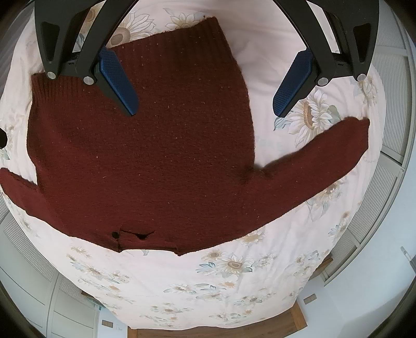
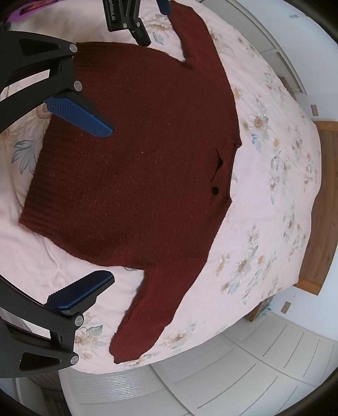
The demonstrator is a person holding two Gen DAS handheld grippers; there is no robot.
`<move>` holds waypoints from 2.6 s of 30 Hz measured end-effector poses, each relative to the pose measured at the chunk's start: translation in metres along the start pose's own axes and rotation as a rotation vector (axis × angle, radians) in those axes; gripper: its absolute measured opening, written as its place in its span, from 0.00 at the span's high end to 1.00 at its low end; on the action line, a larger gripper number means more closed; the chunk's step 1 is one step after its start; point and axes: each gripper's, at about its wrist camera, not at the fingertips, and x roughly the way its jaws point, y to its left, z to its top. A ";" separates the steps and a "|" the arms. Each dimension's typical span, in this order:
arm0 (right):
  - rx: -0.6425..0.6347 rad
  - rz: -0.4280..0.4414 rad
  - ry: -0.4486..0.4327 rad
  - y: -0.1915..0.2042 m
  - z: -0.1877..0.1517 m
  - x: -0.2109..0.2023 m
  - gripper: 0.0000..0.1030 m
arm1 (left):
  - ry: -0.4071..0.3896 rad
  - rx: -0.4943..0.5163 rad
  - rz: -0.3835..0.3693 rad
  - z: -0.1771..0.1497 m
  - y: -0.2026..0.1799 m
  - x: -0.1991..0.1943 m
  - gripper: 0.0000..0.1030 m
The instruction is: Fold small clothes
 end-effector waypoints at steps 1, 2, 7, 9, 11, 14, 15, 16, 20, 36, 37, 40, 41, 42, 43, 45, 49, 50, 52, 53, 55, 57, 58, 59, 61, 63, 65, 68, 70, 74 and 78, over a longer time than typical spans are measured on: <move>0.000 0.002 0.000 0.000 0.000 0.001 0.00 | 0.000 0.001 -0.001 0.000 0.000 0.000 0.01; -0.001 0.004 0.000 0.001 0.000 0.002 0.00 | 0.000 0.003 -0.001 0.000 0.000 0.000 0.01; 0.039 0.025 -0.017 -0.010 0.000 0.009 0.00 | 0.001 0.003 0.002 0.000 -0.001 0.002 0.01; 0.064 0.030 -0.025 -0.022 0.002 0.012 0.00 | 0.000 0.000 0.004 0.001 -0.001 0.004 0.01; 0.093 0.019 -0.035 -0.039 0.004 0.018 0.00 | 0.003 0.007 0.005 0.002 0.000 0.005 0.01; 0.156 -0.025 -0.047 -0.078 0.006 0.030 0.00 | 0.004 0.017 0.006 0.011 -0.002 0.008 0.01; 0.177 -0.037 -0.047 -0.091 0.006 0.034 0.00 | 0.002 0.023 0.011 0.014 -0.002 0.010 0.01; 0.204 -0.052 -0.045 -0.106 0.007 0.040 0.00 | 0.003 0.026 0.016 0.019 -0.005 0.011 0.01; 0.319 -0.089 -0.030 -0.175 0.005 0.067 0.00 | 0.004 0.047 0.014 0.038 -0.012 0.020 0.01; 0.817 -0.184 0.141 -0.401 -0.064 0.199 0.00 | 0.040 0.060 0.002 0.090 -0.034 0.068 0.01; 0.845 -0.182 0.149 -0.410 -0.069 0.207 0.00 | 0.045 0.062 0.009 0.090 -0.035 0.071 0.01; 0.887 -0.199 0.175 -0.422 -0.076 0.225 0.00 | 0.071 0.063 0.020 0.089 -0.033 0.084 0.01; 0.915 -0.178 0.169 -0.428 -0.079 0.230 0.00 | 0.075 0.056 0.019 0.088 -0.031 0.087 0.01; 0.932 -0.167 0.160 -0.431 -0.080 0.232 0.00 | 0.079 0.048 0.014 0.087 -0.029 0.090 0.01; 0.942 -0.164 0.153 -0.434 -0.080 0.233 0.00 | 0.082 0.043 0.009 0.086 -0.028 0.092 0.01; 0.951 -0.162 0.142 -0.438 -0.078 0.234 0.02 | 0.092 0.030 -0.002 0.085 -0.023 0.097 0.01; 0.948 -0.149 0.141 -0.441 -0.071 0.230 0.45 | 0.112 0.013 -0.011 0.081 -0.019 0.105 0.01; 0.946 -0.137 0.133 -0.440 -0.070 0.227 0.65 | 0.117 0.012 -0.010 0.080 -0.017 0.107 0.01; 0.932 -0.109 0.127 -0.438 -0.064 0.222 0.82 | 0.127 0.013 -0.005 0.076 -0.017 0.111 0.01; 0.915 -0.104 0.133 -0.436 -0.059 0.220 0.84 | 0.132 0.016 0.000 0.075 -0.016 0.113 0.01; 0.863 -0.117 0.139 -0.429 -0.048 0.214 0.85 | 0.133 0.016 0.000 0.073 -0.015 0.114 0.01; 0.817 -0.124 0.119 -0.419 -0.035 0.203 0.86 | 0.129 0.018 -0.003 0.071 -0.013 0.114 0.01; 0.794 -0.120 0.105 -0.413 -0.026 0.195 0.86 | 0.125 0.017 -0.003 0.071 -0.012 0.113 0.01; 0.774 -0.119 0.090 -0.410 -0.020 0.186 0.86 | 0.121 0.016 -0.002 0.069 -0.010 0.112 0.01; 0.733 -0.104 0.052 -0.398 -0.005 0.167 0.86 | 0.115 0.015 -0.017 0.067 -0.008 0.110 0.01; 0.689 -0.082 0.007 -0.382 0.014 0.145 0.86 | 0.107 -0.001 -0.039 0.068 -0.005 0.107 0.01; 0.626 -0.061 -0.036 -0.357 0.043 0.125 0.86 | 0.099 -0.011 -0.050 0.068 -0.003 0.105 0.01; 0.531 -0.024 -0.096 -0.319 0.079 0.096 0.86 | 0.082 -0.016 -0.048 0.070 0.003 0.102 0.01; 0.475 -0.003 -0.124 -0.290 0.099 0.077 0.86 | 0.070 -0.023 -0.053 0.070 0.008 0.100 0.01; 0.374 0.083 -0.177 -0.226 0.149 0.056 0.86 | 0.063 -0.046 -0.063 0.072 0.020 0.102 0.01; 0.278 0.158 -0.191 -0.162 0.187 0.051 0.86 | 0.057 -0.055 -0.062 0.072 0.031 0.104 0.01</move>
